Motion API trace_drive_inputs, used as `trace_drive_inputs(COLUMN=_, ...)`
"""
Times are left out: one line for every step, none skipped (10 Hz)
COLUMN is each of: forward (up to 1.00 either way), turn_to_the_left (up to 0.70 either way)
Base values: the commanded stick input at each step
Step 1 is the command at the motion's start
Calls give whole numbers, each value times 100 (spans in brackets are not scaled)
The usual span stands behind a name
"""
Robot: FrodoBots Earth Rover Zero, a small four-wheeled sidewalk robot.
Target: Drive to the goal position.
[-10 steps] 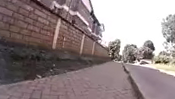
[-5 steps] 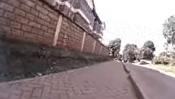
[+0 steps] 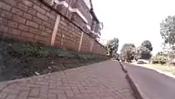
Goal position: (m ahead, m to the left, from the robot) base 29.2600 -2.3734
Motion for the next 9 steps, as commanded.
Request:
trace_drive_inputs(forward=100, turn_to_the_left=-39)
trace_drive_inputs(forward=100, turn_to_the_left=-29)
trace_drive_inputs(forward=100, turn_to_the_left=0)
trace_drive_inputs(forward=100, turn_to_the_left=0)
trace_drive_inputs(forward=100, turn_to_the_left=0)
trace_drive_inputs(forward=100, turn_to_the_left=0)
trace_drive_inputs(forward=100, turn_to_the_left=0)
trace_drive_inputs(forward=100, turn_to_the_left=0)
trace_drive_inputs(forward=100, turn_to_the_left=-15)
